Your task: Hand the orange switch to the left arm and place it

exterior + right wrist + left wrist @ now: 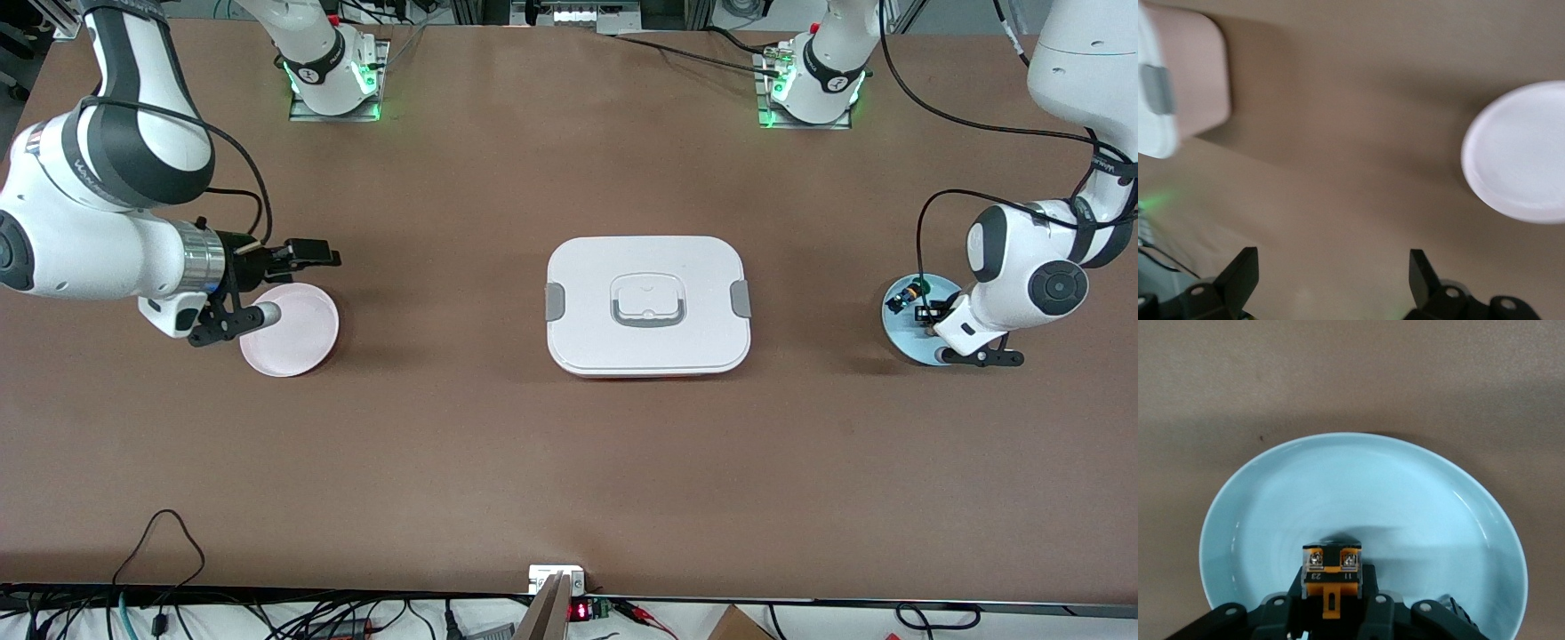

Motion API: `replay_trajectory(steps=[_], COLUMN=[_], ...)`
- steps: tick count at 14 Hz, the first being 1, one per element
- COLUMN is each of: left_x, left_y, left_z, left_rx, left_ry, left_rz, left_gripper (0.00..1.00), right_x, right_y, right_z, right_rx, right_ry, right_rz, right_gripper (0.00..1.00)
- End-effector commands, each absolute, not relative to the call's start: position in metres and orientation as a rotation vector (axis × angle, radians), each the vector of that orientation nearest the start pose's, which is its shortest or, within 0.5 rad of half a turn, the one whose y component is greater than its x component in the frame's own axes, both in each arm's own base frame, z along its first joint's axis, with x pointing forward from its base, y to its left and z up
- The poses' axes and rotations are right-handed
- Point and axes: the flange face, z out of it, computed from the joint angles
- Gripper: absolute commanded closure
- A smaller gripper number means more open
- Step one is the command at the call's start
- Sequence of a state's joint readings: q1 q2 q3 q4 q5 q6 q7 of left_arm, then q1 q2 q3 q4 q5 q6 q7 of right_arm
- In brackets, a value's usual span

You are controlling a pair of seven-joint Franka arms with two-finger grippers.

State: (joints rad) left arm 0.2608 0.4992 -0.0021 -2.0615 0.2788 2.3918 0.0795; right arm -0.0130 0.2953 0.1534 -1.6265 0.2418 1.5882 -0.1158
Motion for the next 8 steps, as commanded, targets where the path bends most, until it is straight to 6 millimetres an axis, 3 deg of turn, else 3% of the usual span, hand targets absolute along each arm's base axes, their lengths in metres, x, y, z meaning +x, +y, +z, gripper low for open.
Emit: replay_trajectory(steps=[1,2,3,4,6,8], left_x=[0.551,0.551,0.553,0.556,0.566,0.582], left_y=[0.152,0.153,0.154,0.158,0.162,0.152], left_z=[0.17,0.173,0.178,0.191,0.226,0.269], left_rx=[-2.966,-2.964,-2.963,-2.959,-2.943,-2.937], left_ry=[0.077,0.078,0.098,0.105,0.08,0.08], left_rz=[0.287,0.287,0.281,0.262,0.26,0.234], left_gripper=[0.71,0.42,0.06,0.0,0.0,0.0], right_x=[0.6,0.6,0.6,0.602,0.616,0.62], right_y=[0.092,0.093,0.091,0.083,0.056,0.037], right_z=[0.457,0.467,0.478,0.486,0.509,0.511], right_rx=[-3.004,-3.085,-3.142,-3.17,-3.216,-3.264], right_ry=[-0.357,-0.412,-0.432,-0.421,-0.338,-0.229], right_rz=[0.524,0.502,0.47,0.431,0.29,0.259], right_gripper=[0.0,0.0,0.0,0.0,0.0,0.0])
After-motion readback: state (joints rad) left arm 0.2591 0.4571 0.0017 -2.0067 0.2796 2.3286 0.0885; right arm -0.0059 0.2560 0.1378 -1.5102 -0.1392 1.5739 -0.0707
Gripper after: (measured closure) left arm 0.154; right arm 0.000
